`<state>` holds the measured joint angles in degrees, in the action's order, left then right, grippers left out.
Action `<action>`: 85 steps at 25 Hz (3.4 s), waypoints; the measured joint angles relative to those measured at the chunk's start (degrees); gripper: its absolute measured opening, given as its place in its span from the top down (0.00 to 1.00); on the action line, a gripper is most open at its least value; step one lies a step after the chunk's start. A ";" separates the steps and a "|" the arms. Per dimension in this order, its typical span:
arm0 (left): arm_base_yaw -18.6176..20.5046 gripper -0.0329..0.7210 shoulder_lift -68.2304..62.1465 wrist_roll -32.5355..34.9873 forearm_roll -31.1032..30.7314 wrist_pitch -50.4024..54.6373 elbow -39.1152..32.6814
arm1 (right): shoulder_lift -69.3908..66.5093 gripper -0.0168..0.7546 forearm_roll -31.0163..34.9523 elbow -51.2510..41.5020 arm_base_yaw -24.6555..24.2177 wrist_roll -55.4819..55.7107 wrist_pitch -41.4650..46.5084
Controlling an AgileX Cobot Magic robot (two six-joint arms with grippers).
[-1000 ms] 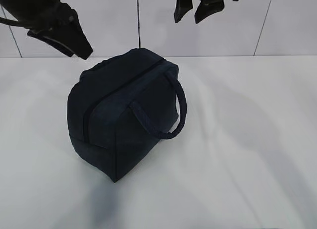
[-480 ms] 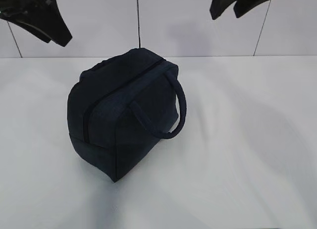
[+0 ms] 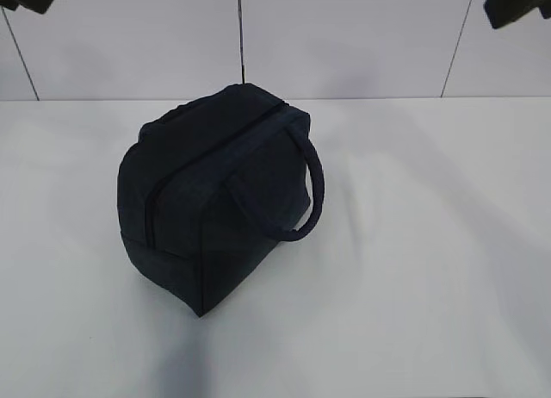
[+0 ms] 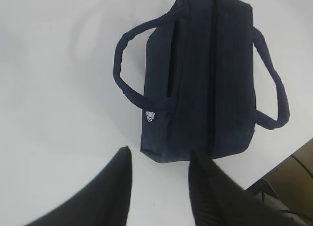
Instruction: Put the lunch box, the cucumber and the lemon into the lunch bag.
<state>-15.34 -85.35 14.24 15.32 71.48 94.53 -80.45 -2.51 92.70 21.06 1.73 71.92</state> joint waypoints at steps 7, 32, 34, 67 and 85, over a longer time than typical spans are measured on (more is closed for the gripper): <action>0.00 0.61 9.22 -0.34 0.00 0.36 -0.84 | 14.12 0.48 -5.72 -12.37 0.00 -0.28 0.12; 0.00 0.64 52.31 -0.14 0.00 1.06 -29.14 | 58.94 0.48 -0.40 -39.10 0.00 -0.59 0.93; 0.00 0.64 55.53 -0.14 0.00 1.06 -31.13 | 61.58 0.48 -0.23 -41.40 0.00 -0.59 0.93; 0.00 0.64 81.39 0.97 4.28 -6.67 -61.35 | 80.40 0.48 0.13 -64.11 0.00 -0.28 -5.45; 0.00 0.64 81.39 1.28 -1.59 -7.31 -64.20 | 80.45 0.48 0.13 -64.70 0.00 -0.28 -5.83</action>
<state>-15.34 -3.96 15.52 13.73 64.18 30.33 0.00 -2.38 28.00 21.06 1.46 66.10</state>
